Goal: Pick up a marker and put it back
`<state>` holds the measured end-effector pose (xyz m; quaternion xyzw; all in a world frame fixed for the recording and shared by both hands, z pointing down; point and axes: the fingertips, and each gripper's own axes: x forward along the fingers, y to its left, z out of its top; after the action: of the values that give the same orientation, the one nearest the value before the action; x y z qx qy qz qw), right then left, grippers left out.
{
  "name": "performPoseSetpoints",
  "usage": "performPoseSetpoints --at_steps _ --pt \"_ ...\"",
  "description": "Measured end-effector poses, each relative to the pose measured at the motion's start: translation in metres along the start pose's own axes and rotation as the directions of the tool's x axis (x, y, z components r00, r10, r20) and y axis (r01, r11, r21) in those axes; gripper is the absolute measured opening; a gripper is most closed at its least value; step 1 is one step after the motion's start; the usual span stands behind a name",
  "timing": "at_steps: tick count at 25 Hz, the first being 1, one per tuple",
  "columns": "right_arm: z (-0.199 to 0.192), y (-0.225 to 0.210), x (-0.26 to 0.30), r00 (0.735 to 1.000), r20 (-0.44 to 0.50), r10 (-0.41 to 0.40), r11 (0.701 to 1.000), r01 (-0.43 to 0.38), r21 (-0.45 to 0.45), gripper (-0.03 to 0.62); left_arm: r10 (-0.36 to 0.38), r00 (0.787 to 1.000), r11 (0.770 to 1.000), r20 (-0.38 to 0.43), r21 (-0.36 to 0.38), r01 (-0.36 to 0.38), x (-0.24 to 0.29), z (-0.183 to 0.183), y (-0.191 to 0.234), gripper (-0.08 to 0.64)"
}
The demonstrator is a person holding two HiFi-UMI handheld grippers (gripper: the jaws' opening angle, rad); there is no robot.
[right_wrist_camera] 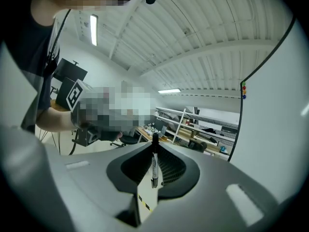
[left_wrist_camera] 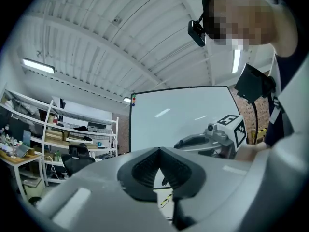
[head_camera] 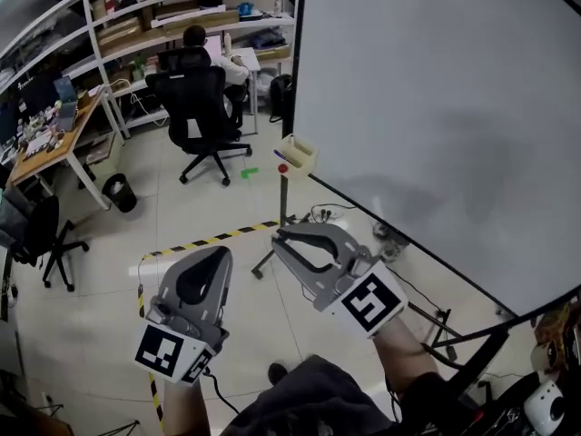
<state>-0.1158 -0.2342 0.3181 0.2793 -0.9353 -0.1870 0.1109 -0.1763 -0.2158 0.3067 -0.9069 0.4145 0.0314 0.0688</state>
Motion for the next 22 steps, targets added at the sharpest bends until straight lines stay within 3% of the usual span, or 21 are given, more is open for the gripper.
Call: performPoseSetpoints --at_steps 8,17,22 --pt "0.013 0.028 -0.083 1.000 0.016 -0.010 1.000 0.010 0.002 0.037 -0.018 1.000 1.000 -0.017 0.017 0.019 -0.015 0.018 -0.082 0.006" --pt "-0.007 0.054 -0.201 0.998 0.017 0.067 0.998 -0.067 -0.021 0.037 0.032 0.999 0.999 -0.041 0.000 -0.032 -0.017 0.012 -0.208 0.006" --pt "-0.009 0.063 -0.246 0.993 0.080 0.090 0.996 -0.090 -0.001 0.037 0.073 0.995 0.997 -0.075 0.008 -0.072 -0.025 0.010 -0.256 0.006"
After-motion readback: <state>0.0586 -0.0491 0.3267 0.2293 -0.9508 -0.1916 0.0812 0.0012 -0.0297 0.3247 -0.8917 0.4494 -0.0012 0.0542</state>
